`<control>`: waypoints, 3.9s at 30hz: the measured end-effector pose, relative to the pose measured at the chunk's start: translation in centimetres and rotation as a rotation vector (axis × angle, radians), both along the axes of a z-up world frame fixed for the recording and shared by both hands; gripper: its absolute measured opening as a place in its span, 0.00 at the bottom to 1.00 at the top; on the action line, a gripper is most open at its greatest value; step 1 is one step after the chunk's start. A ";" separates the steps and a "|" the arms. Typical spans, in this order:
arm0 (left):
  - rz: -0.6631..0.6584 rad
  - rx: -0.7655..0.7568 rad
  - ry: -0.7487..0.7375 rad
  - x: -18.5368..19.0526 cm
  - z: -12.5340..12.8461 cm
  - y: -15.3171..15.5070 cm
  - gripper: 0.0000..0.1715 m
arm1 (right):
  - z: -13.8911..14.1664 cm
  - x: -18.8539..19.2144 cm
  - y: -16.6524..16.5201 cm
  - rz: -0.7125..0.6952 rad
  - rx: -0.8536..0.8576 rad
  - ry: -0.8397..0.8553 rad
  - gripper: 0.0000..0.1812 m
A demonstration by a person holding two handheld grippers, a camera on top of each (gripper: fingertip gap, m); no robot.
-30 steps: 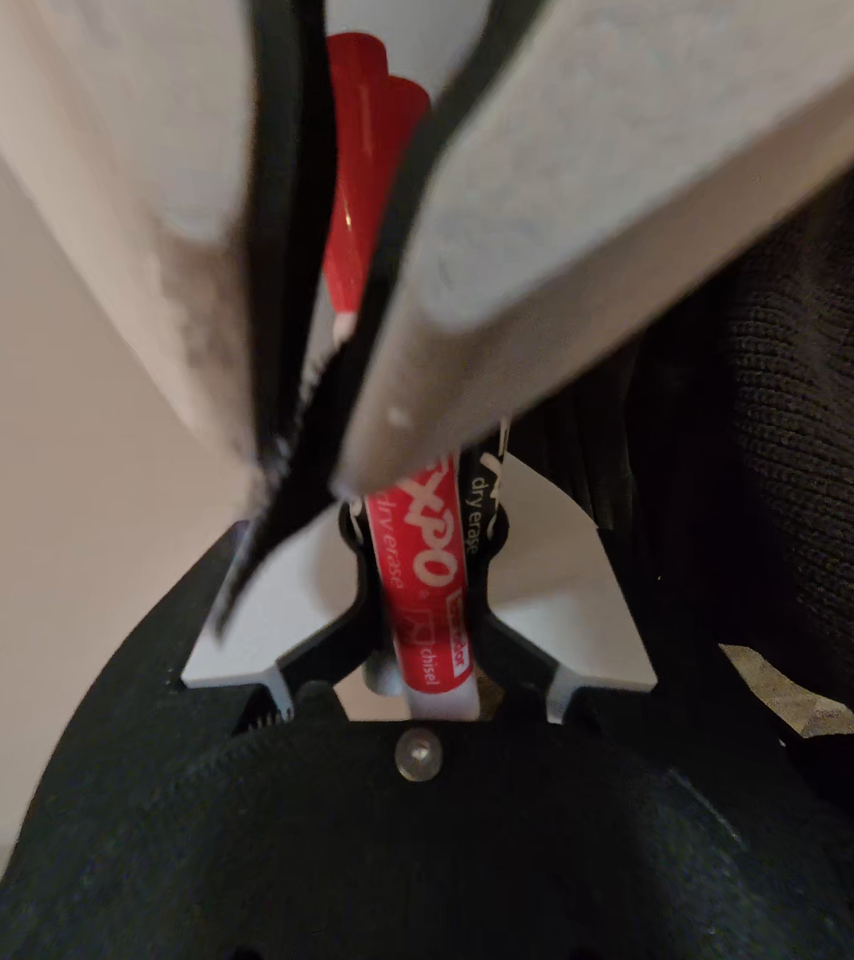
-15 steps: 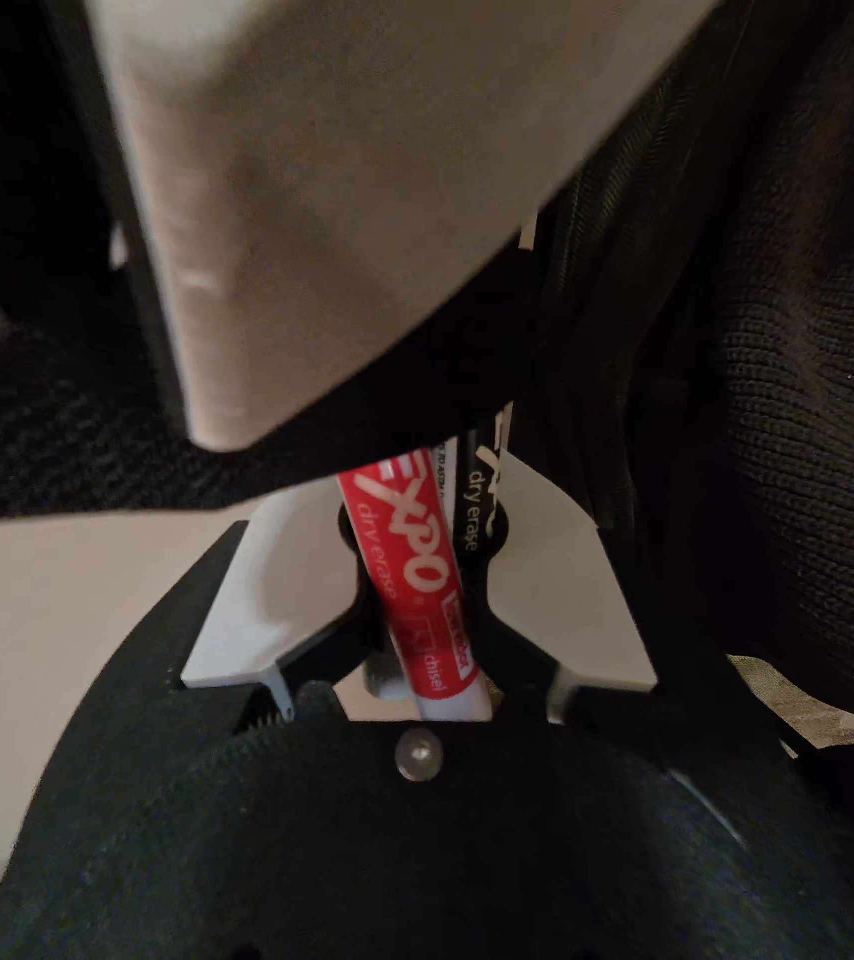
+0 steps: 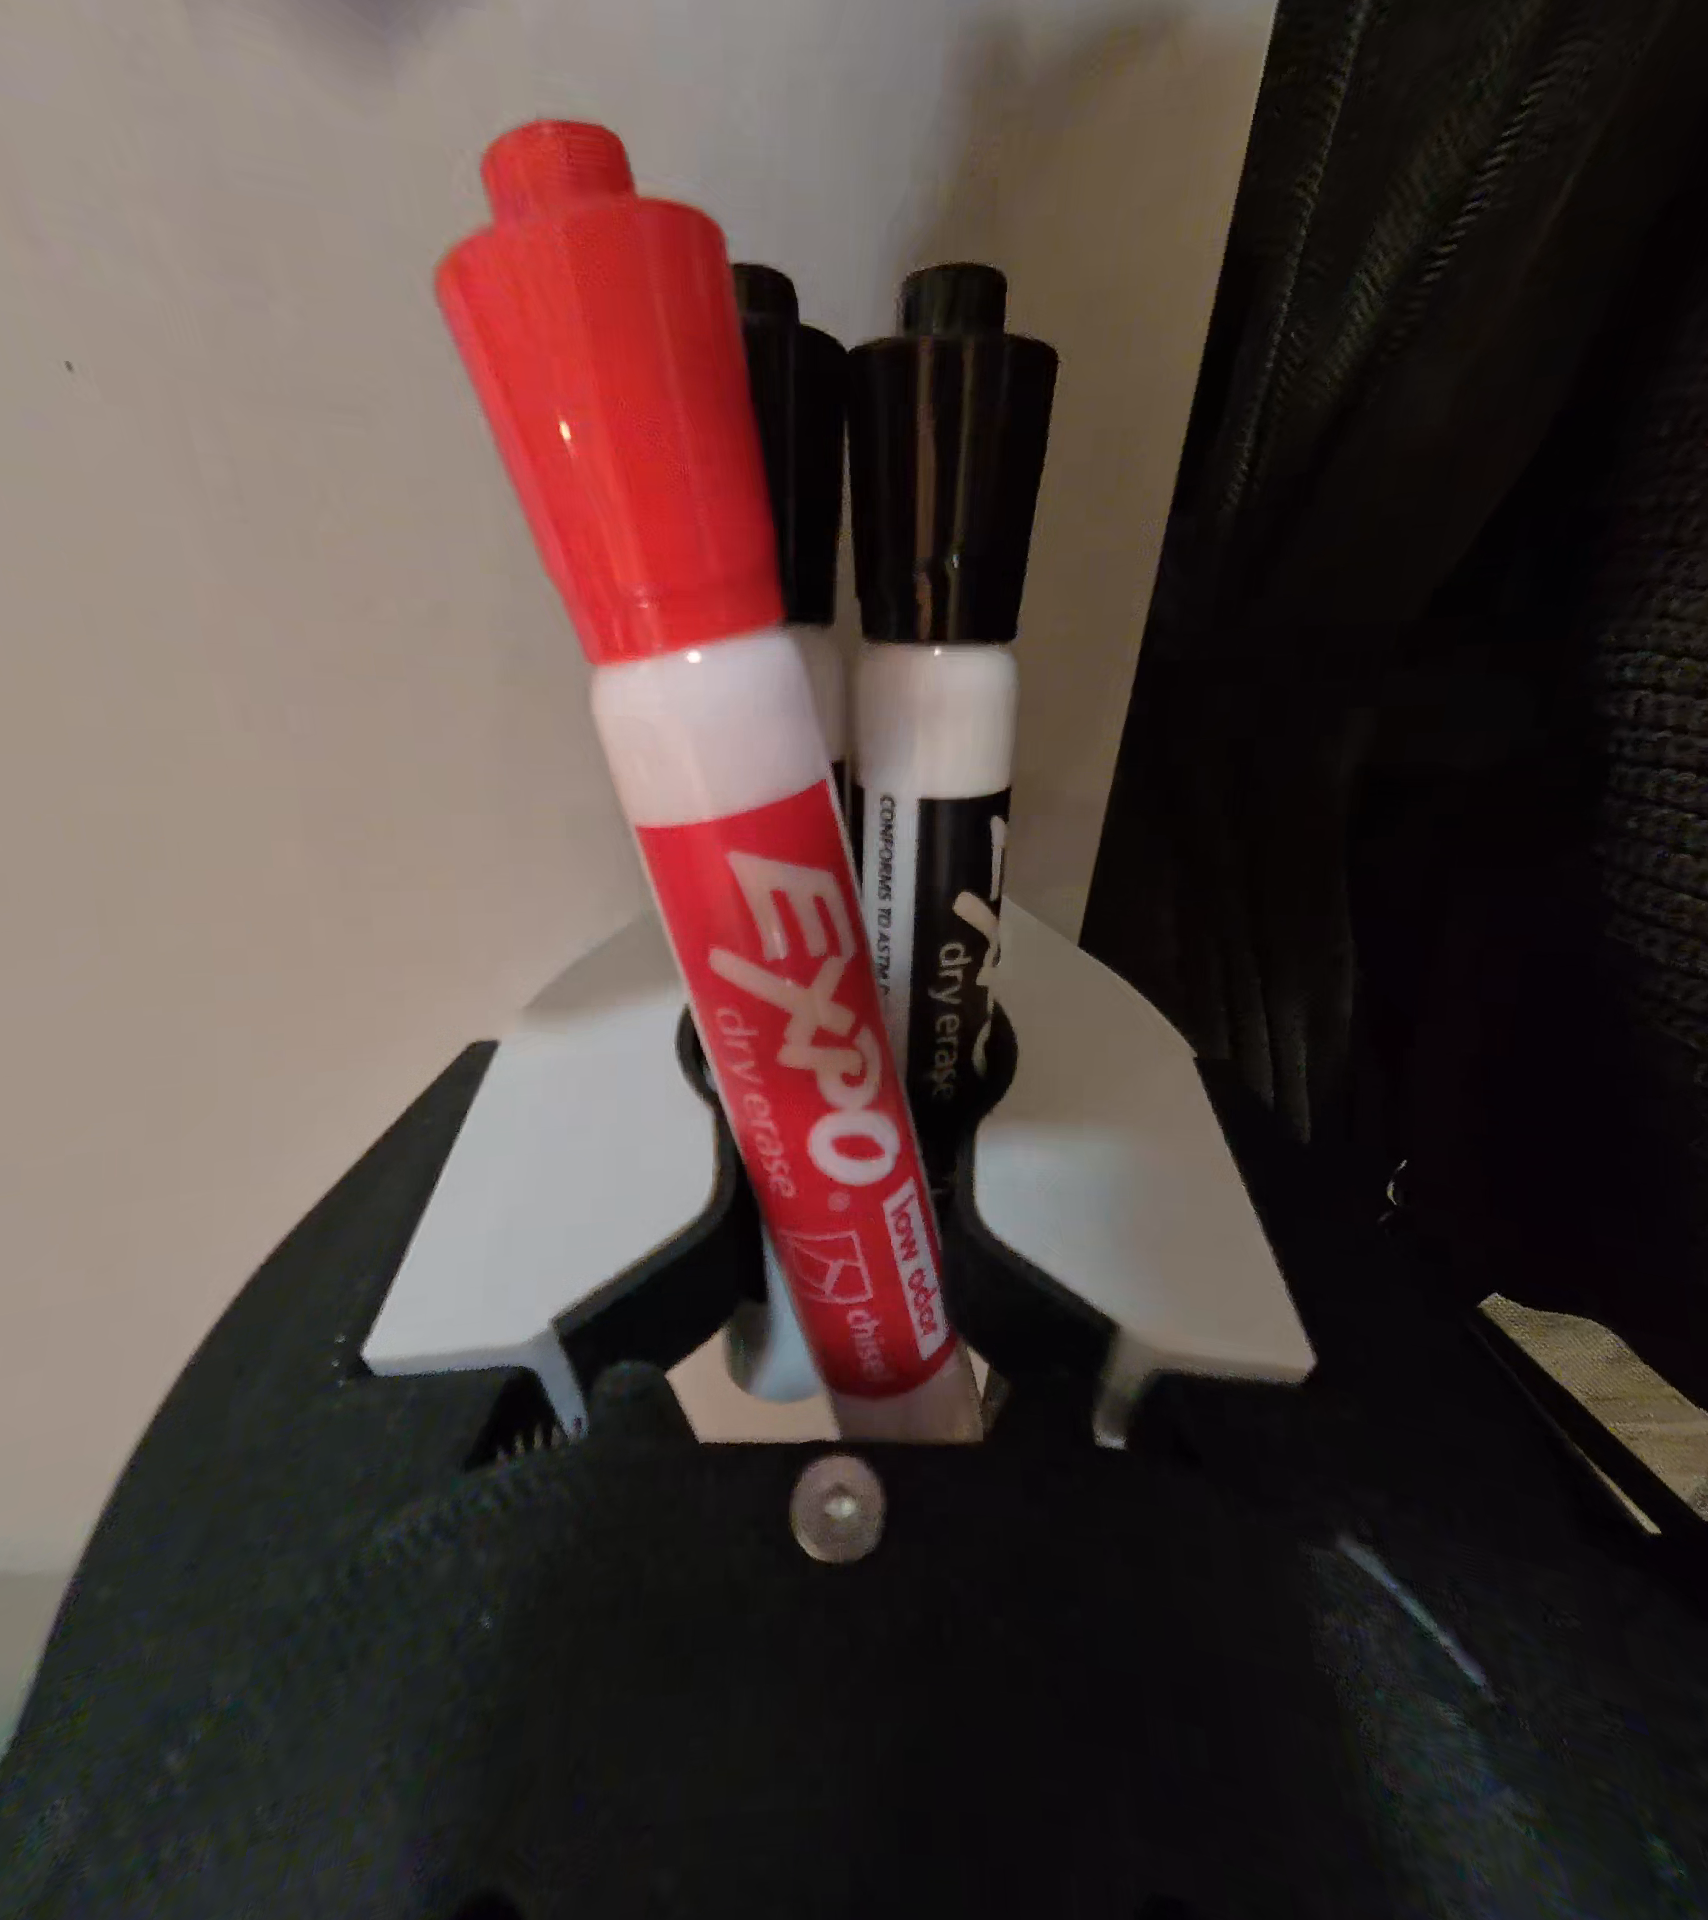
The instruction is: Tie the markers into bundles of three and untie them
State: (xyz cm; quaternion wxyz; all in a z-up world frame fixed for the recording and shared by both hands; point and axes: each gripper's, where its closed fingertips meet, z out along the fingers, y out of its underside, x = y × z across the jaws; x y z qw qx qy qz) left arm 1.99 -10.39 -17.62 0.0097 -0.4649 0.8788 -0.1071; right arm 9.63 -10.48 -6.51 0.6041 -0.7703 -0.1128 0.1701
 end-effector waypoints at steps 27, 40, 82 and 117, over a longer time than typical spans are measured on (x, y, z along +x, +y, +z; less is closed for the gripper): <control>0.047 -0.049 -0.027 -0.9 0.4 0.2 0.26 | -8.7 -9.0 -11.8 0.301 -0.418 -0.071 0.13; 0.055 -0.103 -0.046 -4.9 -0.8 -3.9 0.25 | -22.3 -12.2 -16.8 0.303 -0.964 -0.442 0.25; 0.184 0.082 0.023 -1.2 2.2 6.5 0.25 | -7.4 6.2 -0.8 -0.194 -0.175 -1.010 0.08; 0.062 0.094 -0.028 1.4 1.0 1.1 0.25 | 0.0 0.3 -0.1 0.177 -0.029 0.300 0.11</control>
